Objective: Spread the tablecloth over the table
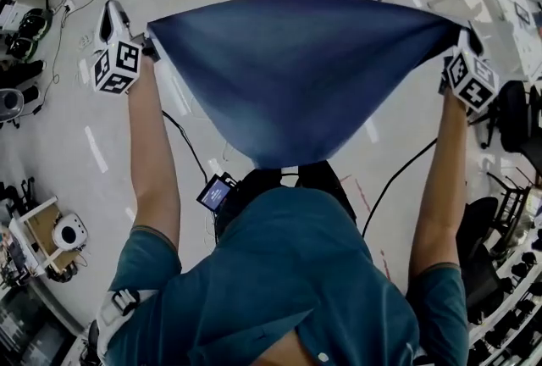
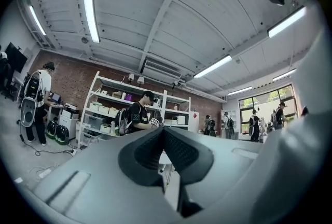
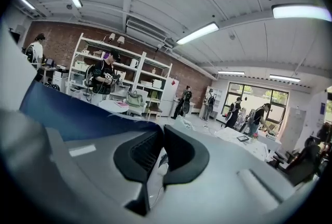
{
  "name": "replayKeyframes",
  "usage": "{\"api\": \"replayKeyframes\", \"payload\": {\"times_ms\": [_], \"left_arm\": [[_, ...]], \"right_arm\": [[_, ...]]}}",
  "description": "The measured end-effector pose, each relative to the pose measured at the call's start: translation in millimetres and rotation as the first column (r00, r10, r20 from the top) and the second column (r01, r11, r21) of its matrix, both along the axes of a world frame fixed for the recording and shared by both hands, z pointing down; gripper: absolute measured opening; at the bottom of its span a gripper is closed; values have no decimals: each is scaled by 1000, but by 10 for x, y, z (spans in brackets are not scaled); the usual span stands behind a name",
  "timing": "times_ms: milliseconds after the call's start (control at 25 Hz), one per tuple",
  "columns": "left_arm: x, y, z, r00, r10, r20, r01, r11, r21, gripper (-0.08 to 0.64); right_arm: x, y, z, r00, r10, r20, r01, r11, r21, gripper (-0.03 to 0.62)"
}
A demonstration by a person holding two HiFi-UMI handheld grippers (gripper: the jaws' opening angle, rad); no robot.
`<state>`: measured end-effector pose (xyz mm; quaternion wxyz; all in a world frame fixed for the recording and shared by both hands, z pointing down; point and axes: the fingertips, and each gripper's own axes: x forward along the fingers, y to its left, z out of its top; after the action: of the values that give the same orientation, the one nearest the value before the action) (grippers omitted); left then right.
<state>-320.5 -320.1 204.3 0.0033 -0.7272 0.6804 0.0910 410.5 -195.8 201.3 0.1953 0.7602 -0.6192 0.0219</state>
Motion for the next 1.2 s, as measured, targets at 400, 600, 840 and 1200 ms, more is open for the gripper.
{"api": "replayKeyframes", "payload": {"times_ms": [400,600,840,1200], "left_arm": [[374,-784,582,996,-31,82,38,996,-85,-2],[551,-994,973,988,-22,154,46,987,-152,-2],[970,-697,1939,988,38,152,8,958,-288,-2],[1908,261,3048,930,327,170,-220,862,-458,0]], "right_arm": [[394,-963,1395,995,-53,80,67,981,-182,12],[400,-1348,2112,992,-97,82,118,943,-310,12],[485,-1646,3055,991,-115,76,137,877,-460,12],[531,-1602,4031,978,-10,210,139,782,-607,26]]}}
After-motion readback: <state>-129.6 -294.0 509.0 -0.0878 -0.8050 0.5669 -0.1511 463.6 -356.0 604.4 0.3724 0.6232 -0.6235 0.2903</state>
